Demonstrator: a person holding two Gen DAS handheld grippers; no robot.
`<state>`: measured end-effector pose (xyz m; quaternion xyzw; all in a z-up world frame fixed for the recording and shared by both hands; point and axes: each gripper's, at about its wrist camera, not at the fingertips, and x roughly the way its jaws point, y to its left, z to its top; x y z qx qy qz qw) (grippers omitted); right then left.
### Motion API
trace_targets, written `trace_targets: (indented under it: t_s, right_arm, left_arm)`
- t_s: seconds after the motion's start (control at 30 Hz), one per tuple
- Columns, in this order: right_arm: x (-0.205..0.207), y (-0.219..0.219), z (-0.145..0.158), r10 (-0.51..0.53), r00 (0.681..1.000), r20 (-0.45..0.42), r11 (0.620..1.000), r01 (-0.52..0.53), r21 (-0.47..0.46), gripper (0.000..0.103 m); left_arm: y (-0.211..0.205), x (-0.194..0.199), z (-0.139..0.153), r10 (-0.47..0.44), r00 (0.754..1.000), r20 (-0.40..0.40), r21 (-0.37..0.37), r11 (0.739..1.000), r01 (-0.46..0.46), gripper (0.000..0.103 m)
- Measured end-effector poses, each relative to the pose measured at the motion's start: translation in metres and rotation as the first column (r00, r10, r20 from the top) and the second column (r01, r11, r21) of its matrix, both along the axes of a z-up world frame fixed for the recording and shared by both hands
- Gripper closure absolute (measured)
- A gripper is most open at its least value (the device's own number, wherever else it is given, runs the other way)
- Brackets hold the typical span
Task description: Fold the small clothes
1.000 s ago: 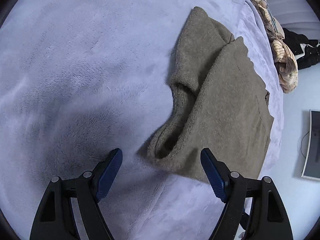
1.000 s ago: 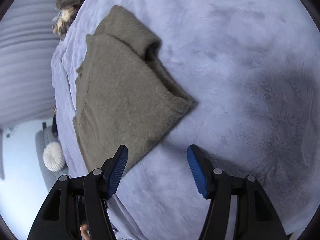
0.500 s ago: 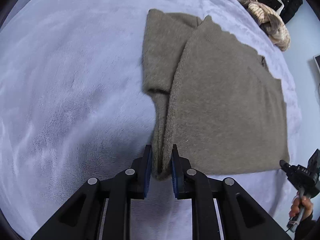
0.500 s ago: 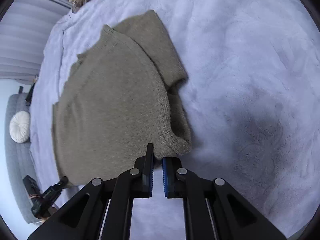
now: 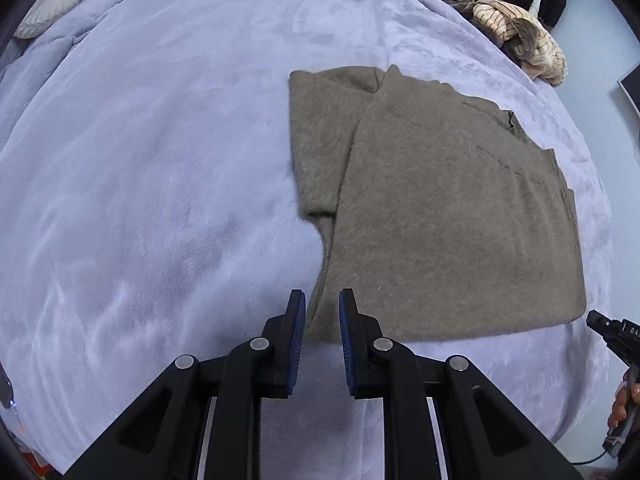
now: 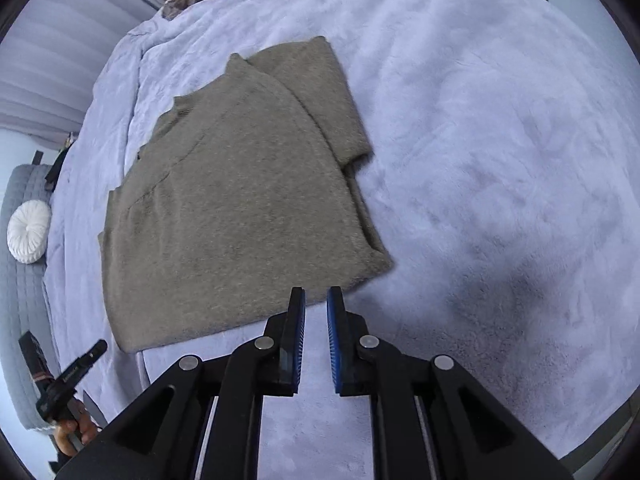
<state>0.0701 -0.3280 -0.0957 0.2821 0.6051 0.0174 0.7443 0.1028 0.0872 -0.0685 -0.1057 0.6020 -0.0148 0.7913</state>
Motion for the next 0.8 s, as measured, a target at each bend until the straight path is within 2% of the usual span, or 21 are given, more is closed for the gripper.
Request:
trace_targets:
  t_s: [0.07,0.17,0.2,0.23,0.3,0.37,0.5,0.63,0.8]
  right_arm:
    - [0.010,0.011,-0.004,0.031,0.999,-0.009,0.999,-0.031,-0.016,0.091]
    - [0.020,0.021,-0.018,0.056,0.997,-0.046,0.996,-0.059,-0.062,0.091]
    - [0.024,0.023,-0.027,0.063,0.995,-0.074,0.994,-0.069,-0.083,0.091]
    - [0.026,0.021,-0.035,0.062,0.993,-0.104,0.993,-0.072,-0.094,0.091]
    - [0.025,0.012,-0.044,0.030,0.991,-0.128,0.997,-0.038,-0.060,0.092]
    - [0.021,0.005,-0.040,0.002,0.993,-0.120,0.999,-0.007,-0.039,0.091]
    - [0.012,0.009,-0.032,0.035,0.994,-0.107,0.998,-0.041,-0.047,0.090]
    - [0.002,0.010,-0.024,0.009,0.995,-0.098,0.999,-0.012,-0.032,0.089]
    - [-0.008,0.015,-0.014,0.005,0.996,-0.087,1.000,-0.008,-0.028,0.079]
  left_arm:
    - [-0.015,0.016,-0.012,-0.015,1.000,-0.025,0.013,1.000,0.015,0.084]
    - [-0.022,0.030,-0.044,0.006,0.995,-0.100,0.104,0.995,0.005,0.084]
    - [-0.021,0.031,-0.050,0.026,0.993,-0.119,0.085,0.996,-0.016,0.084]
    - [-0.019,0.031,-0.051,0.048,0.992,-0.115,0.068,0.997,-0.041,0.084]
    - [-0.017,0.028,-0.047,0.052,0.991,-0.123,0.057,0.997,-0.046,0.084]
    - [-0.017,0.024,-0.044,0.041,0.990,-0.132,0.064,0.997,-0.033,0.084]
    - [-0.022,0.017,-0.040,0.017,0.992,-0.129,0.087,0.996,-0.006,0.084]
    - [-0.026,0.009,-0.038,0.020,0.992,-0.128,0.088,0.996,-0.008,0.084]
    - [-0.033,-0.003,-0.034,0.023,0.993,-0.120,0.091,0.996,-0.012,0.084]
